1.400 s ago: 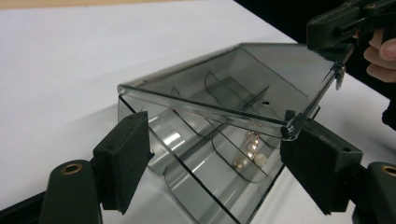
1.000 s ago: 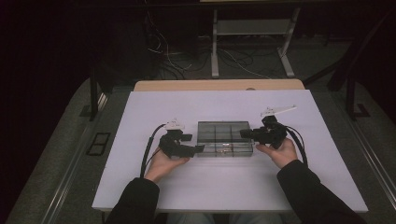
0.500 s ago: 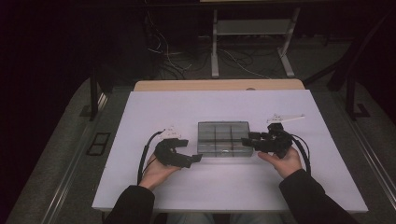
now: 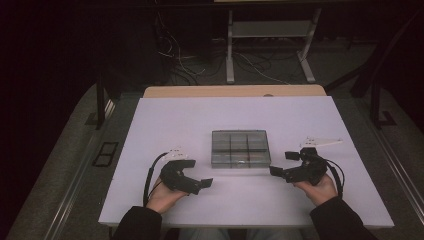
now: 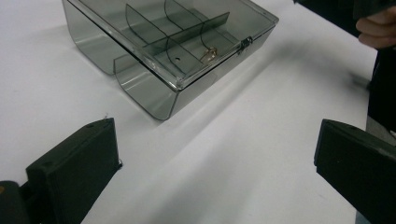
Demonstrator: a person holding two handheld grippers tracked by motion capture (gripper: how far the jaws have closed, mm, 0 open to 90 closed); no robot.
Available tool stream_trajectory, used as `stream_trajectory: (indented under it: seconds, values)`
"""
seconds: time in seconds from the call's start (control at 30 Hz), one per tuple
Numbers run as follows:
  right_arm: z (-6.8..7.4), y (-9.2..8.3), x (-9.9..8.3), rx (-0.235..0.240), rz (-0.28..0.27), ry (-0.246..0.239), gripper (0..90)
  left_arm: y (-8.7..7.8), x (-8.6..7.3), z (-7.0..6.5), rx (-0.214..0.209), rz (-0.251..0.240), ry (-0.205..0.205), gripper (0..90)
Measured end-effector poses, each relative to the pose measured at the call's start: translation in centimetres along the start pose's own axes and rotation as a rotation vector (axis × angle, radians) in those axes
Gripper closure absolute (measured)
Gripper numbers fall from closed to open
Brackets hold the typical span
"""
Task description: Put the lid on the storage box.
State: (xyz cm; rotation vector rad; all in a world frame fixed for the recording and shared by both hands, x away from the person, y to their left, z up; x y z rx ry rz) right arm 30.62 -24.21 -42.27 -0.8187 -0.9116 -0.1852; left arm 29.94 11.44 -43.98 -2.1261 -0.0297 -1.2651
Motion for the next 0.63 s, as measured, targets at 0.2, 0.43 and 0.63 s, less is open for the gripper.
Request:
stream_trajectory:
  seconds: [0.2, 0.43, 0.63]
  values:
    - [0.3, -0.8, -1.2, 0.014, -0.015, -0.022, 0.5, -0.9, -0.9, -0.2, 0.01, -0.019, -0.003, 0.0]
    - [0.6, -1.3, -2.7, 0.011, -0.009, -0.042, 0.5, -1.8, -1.8, -0.7, -0.003, -0.048, -0.029, 0.0]
    - [0.5, -1.8, -3.5, 0.004, -0.007, -0.026, 0.5, -1.9, -2.0, -0.9, -0.008, -0.046, -0.022, 0.0]
Point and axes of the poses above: each handheld gripper's, and its own axes: y roughly forward along the jaws, x roughly out of its top, z roughly to its left, the point moved 3 cm from there along y, roughly forward along the jaws, and after that the axes turned 2 degrees about -x, right-handed, at the moved point
